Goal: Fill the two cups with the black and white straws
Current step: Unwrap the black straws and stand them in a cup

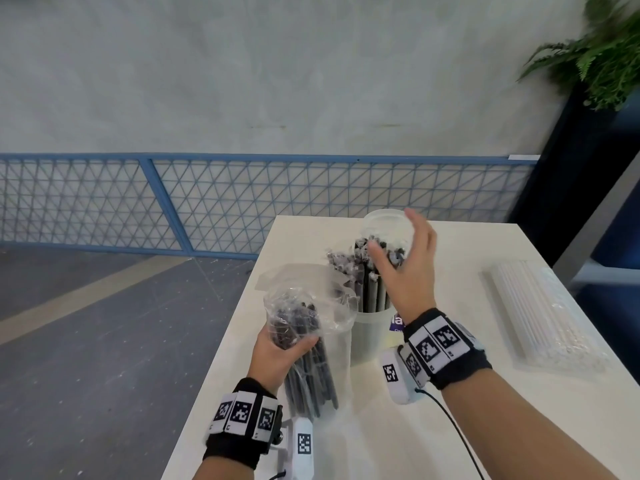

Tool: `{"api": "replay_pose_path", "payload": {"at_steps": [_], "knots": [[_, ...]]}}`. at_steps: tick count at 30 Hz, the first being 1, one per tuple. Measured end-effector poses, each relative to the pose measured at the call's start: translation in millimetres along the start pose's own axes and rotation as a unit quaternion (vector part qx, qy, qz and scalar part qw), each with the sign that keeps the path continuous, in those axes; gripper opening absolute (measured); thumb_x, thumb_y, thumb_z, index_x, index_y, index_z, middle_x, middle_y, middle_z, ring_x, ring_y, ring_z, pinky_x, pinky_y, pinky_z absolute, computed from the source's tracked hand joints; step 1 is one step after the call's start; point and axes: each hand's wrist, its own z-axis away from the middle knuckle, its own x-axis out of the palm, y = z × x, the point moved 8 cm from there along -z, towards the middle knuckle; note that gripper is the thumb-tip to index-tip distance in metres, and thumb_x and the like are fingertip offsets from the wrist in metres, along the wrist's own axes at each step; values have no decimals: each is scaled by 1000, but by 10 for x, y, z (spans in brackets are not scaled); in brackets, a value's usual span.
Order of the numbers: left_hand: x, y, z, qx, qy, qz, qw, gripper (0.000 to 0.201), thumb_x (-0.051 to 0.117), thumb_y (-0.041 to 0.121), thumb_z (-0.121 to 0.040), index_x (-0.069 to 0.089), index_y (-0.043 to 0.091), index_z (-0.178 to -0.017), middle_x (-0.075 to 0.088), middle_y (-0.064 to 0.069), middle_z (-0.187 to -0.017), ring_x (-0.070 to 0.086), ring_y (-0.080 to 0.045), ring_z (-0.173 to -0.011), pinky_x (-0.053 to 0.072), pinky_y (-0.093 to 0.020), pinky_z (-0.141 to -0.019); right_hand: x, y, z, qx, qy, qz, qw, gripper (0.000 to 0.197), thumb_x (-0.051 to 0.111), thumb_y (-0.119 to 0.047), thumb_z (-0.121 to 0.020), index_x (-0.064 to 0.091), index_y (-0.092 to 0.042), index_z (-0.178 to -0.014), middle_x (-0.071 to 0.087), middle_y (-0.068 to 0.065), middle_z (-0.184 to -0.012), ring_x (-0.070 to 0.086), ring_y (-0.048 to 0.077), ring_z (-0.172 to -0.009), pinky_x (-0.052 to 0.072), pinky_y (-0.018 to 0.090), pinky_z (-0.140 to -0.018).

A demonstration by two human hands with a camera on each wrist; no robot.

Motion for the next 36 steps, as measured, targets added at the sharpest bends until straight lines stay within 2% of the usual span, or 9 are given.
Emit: {"api": "replay_pose_path", "payload": {"at_steps": [2,6,8,12,15,21,24,30,36], "knots": [[36,5,0,0,-9,-6,1000,35,76,1,-67,60,20,-90,70,2,-86,69,-2,-74,52,-16,-67,-243,-309,138,-81,73,-41,993,36,65,-22,-85,50,-13,-117,50,4,-117,50,13,-109,39,21,-96],[87,34,8,13,-23,2,1000,42,83,8,-60,61,19,-94,73,6,-80,69,-4,-77,53,-16,-68,19,-567,482,-122,-131,-30,983,8,62,-6,-85,65,-10,-92,66,-3,-85,58,0,-75,46,8,-72],[133,33,16,16,-44,-7,999,56,89,23,-52,62,12,-100,75,2,-85,71,-12,-84,55,-22,-74,193,-489,639,-117,-208,20,971,13,63,-6,-85,68,-9,-96,70,0,-88,61,3,-78,50,11,-75],[251,58,57,28,-82,-18,996,64,90,17,-49,60,4,-105,74,-3,-90,70,-15,-86,54,-26,-75,451,-256,826,-65,-324,123,936,32,66,-17,-82,61,-9,-112,68,6,-101,63,15,-90,50,31,-84],[310,79,82,33,-101,-21,994,77,86,23,-45,56,2,-113,70,-10,-100,68,-20,-95,55,-33,-83,546,-206,916,-50,-371,122,919,56,71,-34,-77,53,-14,-126,60,2,-122,58,14,-104,45,24,-92],[478,118,198,42,-188,-71,979,99,87,16,-40,39,10,-125,57,5,-111,59,8,-101,50,-17,-88,651,-96,1108,49,-332,-28,942,59,80,-39,-64,56,-19,-113,60,-11,-105,56,1,-97,40,6,-85],[549,64,264,-5,-232,-79,970,78,82,18,-41,51,15,-113,65,5,-98,64,6,-88,52,-16,-77,675,44,1205,128,-298,-70,943,46,84,-27,-61,53,-34,-95,62,-9,-99,59,0,-91,44,5,-80],[623,36,279,-30,-258,-95,961,51,68,-17,-69,55,23,-98,64,5,-95,66,3,-83,53,-16,-72,790,284,1316,249,-280,-153,915,64,86,-11,-57,54,-15,-112,68,4,-105,66,14,-99,54,28,-89],[559,-89,254,-63,-244,-100,963,39,76,-5,-65,61,16,-94,72,4,-83,67,-8,-82,56,-21,-72,806,278,1256,264,-293,-188,899,61,85,-18,-50,63,-6,-105,71,14,-101,68,24,-96,56,39,-84]]}}
